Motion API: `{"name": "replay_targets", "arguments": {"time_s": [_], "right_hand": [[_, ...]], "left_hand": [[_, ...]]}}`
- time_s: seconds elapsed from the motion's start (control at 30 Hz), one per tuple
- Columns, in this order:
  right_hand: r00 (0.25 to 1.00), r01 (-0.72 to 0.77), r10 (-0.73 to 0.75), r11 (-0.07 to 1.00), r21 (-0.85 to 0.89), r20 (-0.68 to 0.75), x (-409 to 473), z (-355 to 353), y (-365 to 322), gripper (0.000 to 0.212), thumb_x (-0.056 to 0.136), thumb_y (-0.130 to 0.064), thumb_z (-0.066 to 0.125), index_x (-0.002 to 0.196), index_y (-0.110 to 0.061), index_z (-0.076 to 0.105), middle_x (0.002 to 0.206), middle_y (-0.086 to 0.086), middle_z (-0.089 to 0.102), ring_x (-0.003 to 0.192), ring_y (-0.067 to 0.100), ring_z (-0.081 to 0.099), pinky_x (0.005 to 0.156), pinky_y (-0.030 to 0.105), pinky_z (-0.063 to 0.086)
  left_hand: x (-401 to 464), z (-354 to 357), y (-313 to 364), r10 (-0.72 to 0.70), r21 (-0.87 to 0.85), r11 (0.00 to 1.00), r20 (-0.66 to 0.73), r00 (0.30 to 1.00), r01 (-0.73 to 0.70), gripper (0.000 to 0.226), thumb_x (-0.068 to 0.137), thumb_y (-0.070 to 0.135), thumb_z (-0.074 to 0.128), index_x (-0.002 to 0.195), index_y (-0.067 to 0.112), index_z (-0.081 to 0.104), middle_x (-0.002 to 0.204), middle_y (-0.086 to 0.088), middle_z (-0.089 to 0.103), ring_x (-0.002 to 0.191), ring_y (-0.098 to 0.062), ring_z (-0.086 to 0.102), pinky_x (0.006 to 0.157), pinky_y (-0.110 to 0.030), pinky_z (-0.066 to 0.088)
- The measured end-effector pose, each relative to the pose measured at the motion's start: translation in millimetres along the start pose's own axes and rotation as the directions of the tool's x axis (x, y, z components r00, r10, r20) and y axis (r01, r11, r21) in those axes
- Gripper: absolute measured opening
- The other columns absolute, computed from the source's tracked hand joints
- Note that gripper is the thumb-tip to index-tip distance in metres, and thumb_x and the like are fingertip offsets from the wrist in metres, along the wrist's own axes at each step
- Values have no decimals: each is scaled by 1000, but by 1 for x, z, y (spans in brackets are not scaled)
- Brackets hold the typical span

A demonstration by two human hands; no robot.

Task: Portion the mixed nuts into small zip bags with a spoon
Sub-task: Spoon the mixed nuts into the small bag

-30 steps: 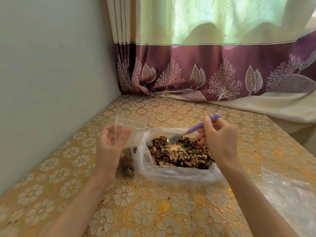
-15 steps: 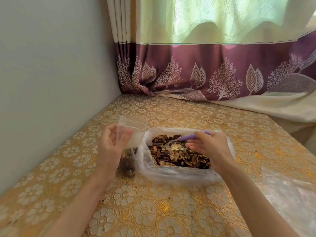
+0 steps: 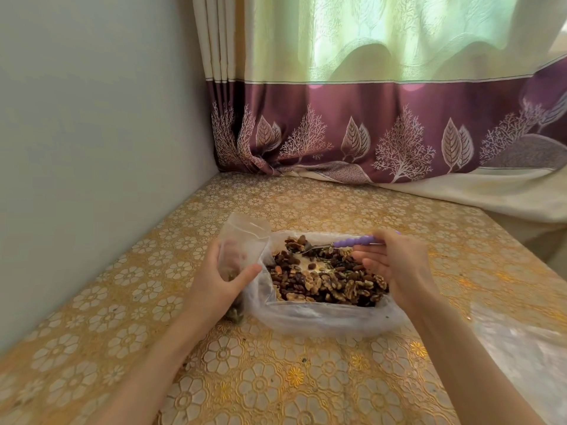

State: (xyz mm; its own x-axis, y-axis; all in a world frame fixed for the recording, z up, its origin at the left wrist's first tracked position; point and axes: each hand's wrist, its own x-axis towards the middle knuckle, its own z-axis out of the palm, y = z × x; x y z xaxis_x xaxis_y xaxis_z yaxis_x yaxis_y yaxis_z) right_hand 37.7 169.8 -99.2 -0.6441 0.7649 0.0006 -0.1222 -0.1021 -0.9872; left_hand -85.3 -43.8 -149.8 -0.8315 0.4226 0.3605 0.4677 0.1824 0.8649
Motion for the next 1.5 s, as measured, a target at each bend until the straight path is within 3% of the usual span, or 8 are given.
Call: {"name": "replay_targets", "arguments": {"time_s": [0.17, 0.4, 0.63, 0.73, 0.83, 0.97, 1.13, 1.5], "right_hand": [[997, 67, -69, 996, 58, 31, -4, 0, -10, 27, 90, -4, 45, 71, 1, 64, 64, 9, 72, 52, 14, 64, 47, 18, 51], [969, 220, -226, 973, 66, 98, -19, 7, -28, 30, 96, -12, 49, 73, -3, 67, 68, 9, 73, 58, 17, 67, 50, 18, 52], [895, 308, -310, 950, 58, 320, -37, 23, -33, 24, 96, -8, 49, 80, 0, 66, 72, 5, 74, 59, 16, 66, 49, 17, 50], [865, 344, -334, 938, 43, 375, -38, 26, -32, 15, 94, -2, 49, 90, 1, 63, 71, 3, 74, 61, 17, 68, 48, 17, 50], [852, 365, -347, 930, 31, 391, -37, 24, -31, 14, 93, 2, 48, 96, -1, 62, 73, 2, 74, 63, 18, 68, 48, 18, 50], [871, 372, -362, 928, 37, 332, -32, 22, -30, 16, 93, -1, 48, 94, -4, 63, 74, 3, 74, 64, 19, 68, 48, 20, 49], [898, 386, -388, 921, 51, 206, -20, 9, -27, 20, 96, -14, 50, 82, -6, 62, 77, 5, 75, 58, 15, 63, 46, 18, 46], [938, 317, -339, 923, -221, -69, 12, -25, -5, 38, 96, -22, 50, 64, -6, 62, 48, -1, 64, 39, 8, 53, 38, 13, 37]], "left_hand": [[-2, 4, -1, 54, 23, 998, 43, 998, -55, 55, 64, 50, 67, 112, 39, 44, 99, 34, 58, 90, 19, 54, 65, 2, 40], [2, 1, -14, 28, 83, 996, 81, 996, -35, 60, 70, 47, 72, 120, 41, 39, 108, 33, 52, 98, 21, 50, 74, -12, 41], [0, 1, -10, 34, 70, 997, 67, 997, -39, 60, 63, 56, 68, 113, 53, 36, 102, 47, 48, 96, 27, 46, 69, -3, 42], [1, 1, -11, 25, 43, 999, 57, 998, -28, 63, 67, 53, 70, 121, 48, 38, 107, 41, 50, 101, 22, 48, 77, -11, 42], [0, 2, -10, 15, 19, 1000, 61, 998, -16, 52, 62, 61, 66, 108, 54, 43, 106, 36, 55, 100, 16, 52, 81, -16, 41], [-1, 3, -11, 17, 29, 999, 35, 999, -18, 53, 61, 65, 64, 107, 47, 44, 106, 27, 58, 96, 16, 53, 75, -12, 40], [-2, 4, -7, 28, 27, 999, 29, 999, -29, 45, 63, 59, 64, 102, 49, 43, 100, 34, 56, 92, 22, 52, 68, 4, 38], [-2, 4, -6, 36, 26, 999, 25, 999, -36, 42, 64, 55, 65, 100, 49, 45, 101, 28, 58, 91, 21, 53, 67, 0, 41]]}}
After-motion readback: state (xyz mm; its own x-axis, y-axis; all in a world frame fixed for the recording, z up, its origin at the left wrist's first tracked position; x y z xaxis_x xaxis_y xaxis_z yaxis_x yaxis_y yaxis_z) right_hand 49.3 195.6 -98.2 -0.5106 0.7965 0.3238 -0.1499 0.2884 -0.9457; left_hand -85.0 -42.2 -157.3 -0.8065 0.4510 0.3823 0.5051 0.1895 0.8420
